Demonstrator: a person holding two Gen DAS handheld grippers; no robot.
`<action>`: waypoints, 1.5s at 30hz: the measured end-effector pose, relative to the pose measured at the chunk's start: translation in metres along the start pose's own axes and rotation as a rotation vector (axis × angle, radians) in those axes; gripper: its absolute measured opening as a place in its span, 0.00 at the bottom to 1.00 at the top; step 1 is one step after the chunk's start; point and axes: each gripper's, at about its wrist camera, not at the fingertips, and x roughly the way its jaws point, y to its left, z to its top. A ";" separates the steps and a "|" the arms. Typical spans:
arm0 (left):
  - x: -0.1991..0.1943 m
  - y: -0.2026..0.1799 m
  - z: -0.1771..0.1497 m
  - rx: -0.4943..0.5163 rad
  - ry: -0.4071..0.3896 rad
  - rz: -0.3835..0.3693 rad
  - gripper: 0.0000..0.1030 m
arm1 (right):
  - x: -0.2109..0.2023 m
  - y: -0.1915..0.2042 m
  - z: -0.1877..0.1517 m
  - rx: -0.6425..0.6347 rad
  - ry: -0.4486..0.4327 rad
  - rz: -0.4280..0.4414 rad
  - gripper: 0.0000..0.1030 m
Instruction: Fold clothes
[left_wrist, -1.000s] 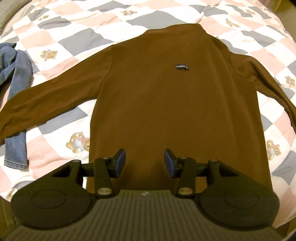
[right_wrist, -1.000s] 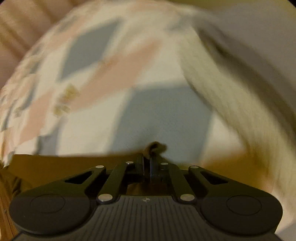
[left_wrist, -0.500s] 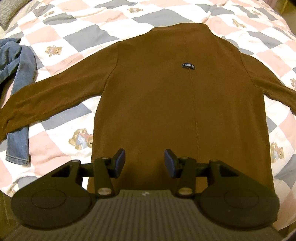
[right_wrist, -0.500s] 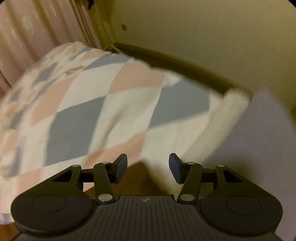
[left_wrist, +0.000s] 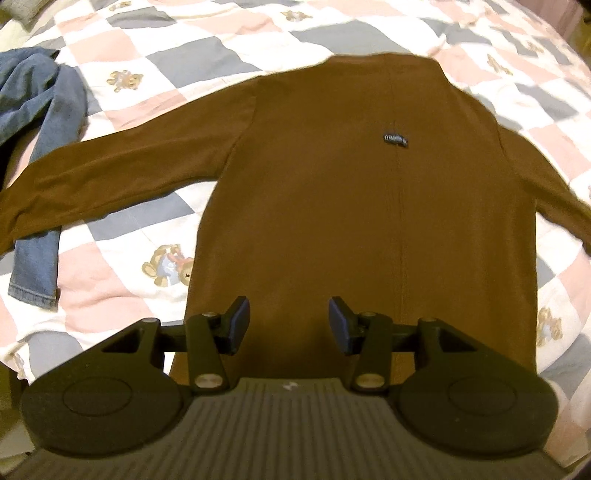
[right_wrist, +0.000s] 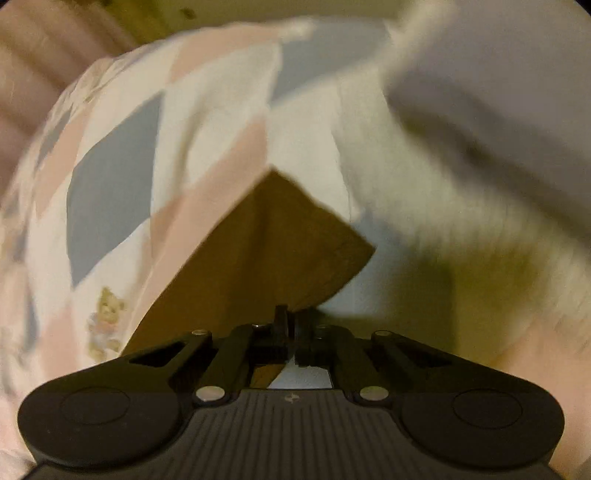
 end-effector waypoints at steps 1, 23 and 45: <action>-0.002 0.004 -0.001 -0.015 -0.006 -0.003 0.42 | -0.004 0.007 0.001 -0.057 -0.011 -0.036 0.02; -0.056 0.310 -0.045 -0.508 -0.267 0.263 0.45 | -0.133 0.164 -0.273 -0.561 0.343 0.312 0.80; 0.011 0.482 0.037 -0.234 -0.412 0.274 0.03 | -0.217 0.193 -0.451 -0.447 0.367 0.179 0.83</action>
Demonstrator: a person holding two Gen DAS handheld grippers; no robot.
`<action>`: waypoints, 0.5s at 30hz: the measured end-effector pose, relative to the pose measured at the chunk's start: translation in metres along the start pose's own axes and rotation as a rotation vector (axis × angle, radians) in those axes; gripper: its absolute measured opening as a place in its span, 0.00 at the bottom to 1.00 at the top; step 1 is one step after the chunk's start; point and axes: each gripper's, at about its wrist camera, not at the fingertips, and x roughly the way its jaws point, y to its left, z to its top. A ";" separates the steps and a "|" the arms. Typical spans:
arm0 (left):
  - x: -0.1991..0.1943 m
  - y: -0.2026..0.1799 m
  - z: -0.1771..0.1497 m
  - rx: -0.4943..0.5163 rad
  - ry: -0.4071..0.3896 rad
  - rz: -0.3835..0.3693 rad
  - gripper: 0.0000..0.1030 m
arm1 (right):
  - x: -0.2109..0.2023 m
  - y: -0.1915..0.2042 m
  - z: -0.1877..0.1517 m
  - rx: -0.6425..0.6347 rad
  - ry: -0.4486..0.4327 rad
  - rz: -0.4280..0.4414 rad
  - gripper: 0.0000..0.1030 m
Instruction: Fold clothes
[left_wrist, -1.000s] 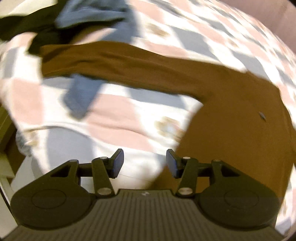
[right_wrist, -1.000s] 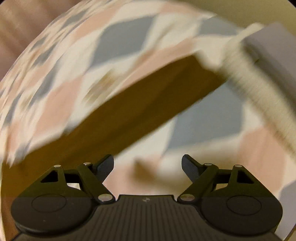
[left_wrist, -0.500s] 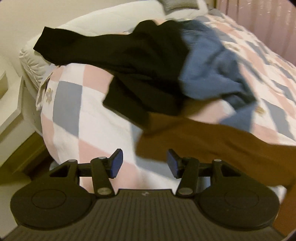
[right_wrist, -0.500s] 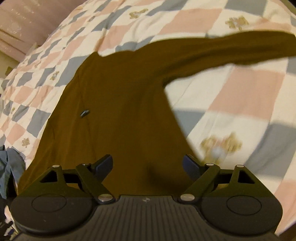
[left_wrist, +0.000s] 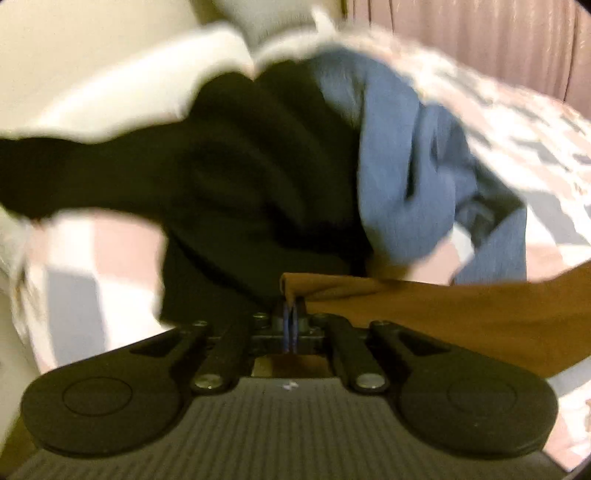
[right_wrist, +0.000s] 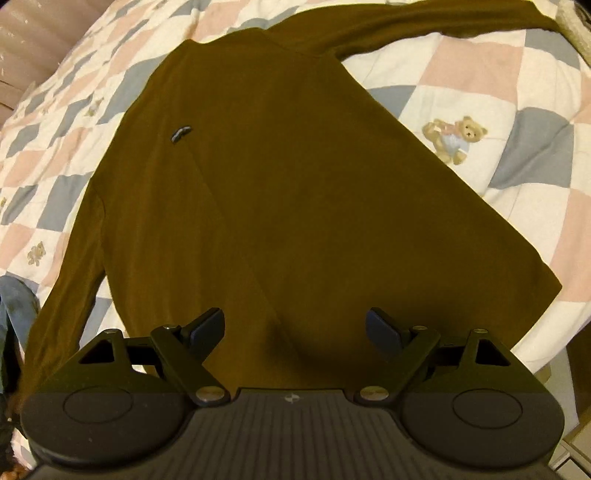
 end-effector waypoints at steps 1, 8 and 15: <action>-0.001 0.004 0.003 0.004 -0.014 0.020 0.02 | -0.001 0.001 -0.001 -0.002 -0.005 0.002 0.83; 0.053 0.007 0.011 0.117 0.127 0.318 0.07 | -0.009 -0.010 -0.008 0.006 -0.041 0.036 0.83; -0.049 -0.036 -0.012 0.002 0.190 0.133 0.27 | -0.033 -0.068 -0.016 0.090 -0.100 0.078 0.85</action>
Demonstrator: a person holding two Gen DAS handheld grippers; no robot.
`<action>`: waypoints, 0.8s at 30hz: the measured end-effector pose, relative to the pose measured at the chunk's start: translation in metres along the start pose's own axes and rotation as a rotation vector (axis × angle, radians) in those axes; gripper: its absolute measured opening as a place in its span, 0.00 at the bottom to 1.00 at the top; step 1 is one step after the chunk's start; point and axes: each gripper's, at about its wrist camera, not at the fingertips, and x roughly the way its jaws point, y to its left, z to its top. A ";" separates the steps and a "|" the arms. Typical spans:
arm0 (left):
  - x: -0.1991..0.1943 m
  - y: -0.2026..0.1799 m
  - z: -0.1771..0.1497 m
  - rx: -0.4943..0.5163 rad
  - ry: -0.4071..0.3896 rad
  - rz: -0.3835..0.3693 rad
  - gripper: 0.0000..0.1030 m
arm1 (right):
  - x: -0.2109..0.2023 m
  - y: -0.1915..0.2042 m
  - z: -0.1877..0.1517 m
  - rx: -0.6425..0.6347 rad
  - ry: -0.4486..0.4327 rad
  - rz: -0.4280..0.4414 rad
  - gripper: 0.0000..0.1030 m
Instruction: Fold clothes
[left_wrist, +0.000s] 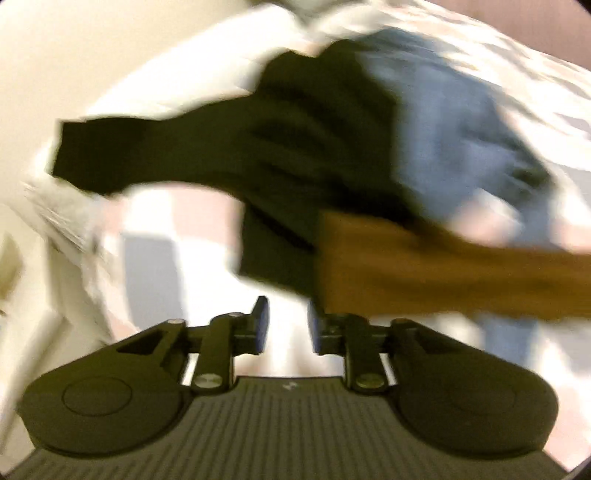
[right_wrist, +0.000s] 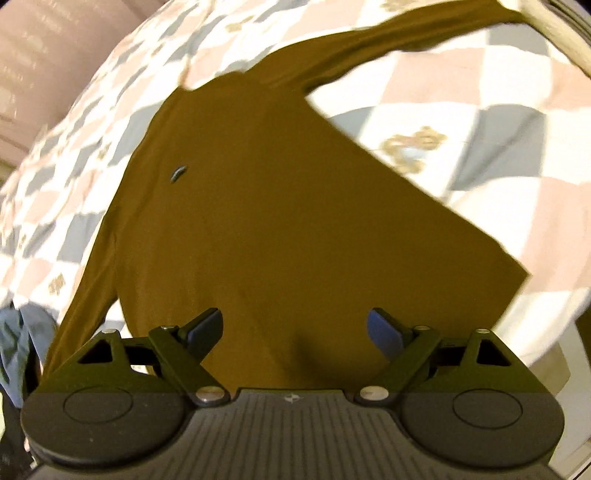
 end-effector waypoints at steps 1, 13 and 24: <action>-0.016 -0.017 -0.011 0.021 0.022 -0.057 0.31 | -0.003 -0.008 0.000 0.002 0.002 0.002 0.85; -0.236 -0.222 -0.133 0.283 0.017 -0.475 0.52 | -0.080 -0.007 0.018 -0.340 -0.041 0.086 0.87; -0.327 -0.247 -0.155 0.381 -0.087 -0.454 0.61 | -0.149 0.002 -0.011 -0.509 -0.137 0.132 0.90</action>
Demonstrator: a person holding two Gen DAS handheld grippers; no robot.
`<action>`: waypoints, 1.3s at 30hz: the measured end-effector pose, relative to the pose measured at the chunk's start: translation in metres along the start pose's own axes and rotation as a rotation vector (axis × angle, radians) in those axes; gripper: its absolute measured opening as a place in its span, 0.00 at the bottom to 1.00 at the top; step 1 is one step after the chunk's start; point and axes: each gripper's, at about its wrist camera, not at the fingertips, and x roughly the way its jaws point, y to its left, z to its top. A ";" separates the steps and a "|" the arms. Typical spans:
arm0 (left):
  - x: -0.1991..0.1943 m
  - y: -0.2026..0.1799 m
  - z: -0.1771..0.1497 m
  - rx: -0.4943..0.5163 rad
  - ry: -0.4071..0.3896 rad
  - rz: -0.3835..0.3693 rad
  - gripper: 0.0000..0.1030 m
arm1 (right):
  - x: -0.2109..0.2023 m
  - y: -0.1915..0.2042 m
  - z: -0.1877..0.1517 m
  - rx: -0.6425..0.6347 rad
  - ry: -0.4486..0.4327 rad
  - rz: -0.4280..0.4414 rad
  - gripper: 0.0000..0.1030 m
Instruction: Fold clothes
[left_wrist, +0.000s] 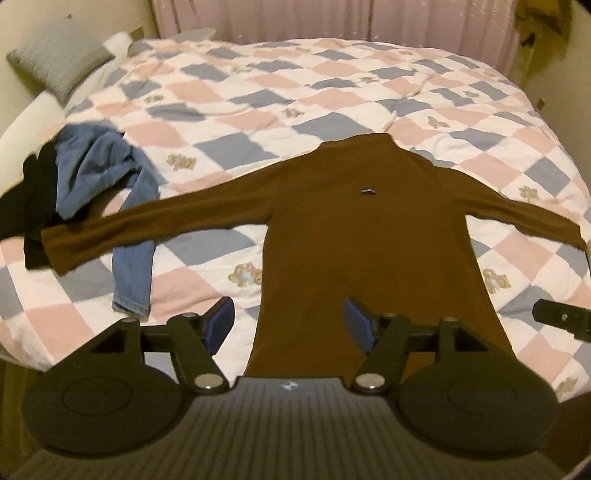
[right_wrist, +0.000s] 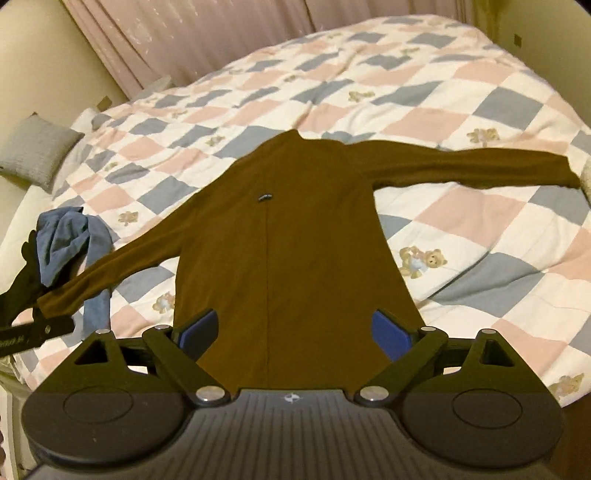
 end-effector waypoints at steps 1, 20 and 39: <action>-0.002 -0.003 0.000 0.016 -0.005 -0.004 0.61 | -0.005 0.000 -0.004 -0.004 -0.010 -0.012 0.90; -0.023 0.045 -0.064 0.126 0.058 -0.127 0.63 | -0.039 0.069 -0.100 -0.006 0.034 -0.176 0.90; -0.044 0.079 -0.105 0.132 0.032 -0.168 0.66 | -0.062 0.093 -0.141 0.014 -0.033 -0.222 0.90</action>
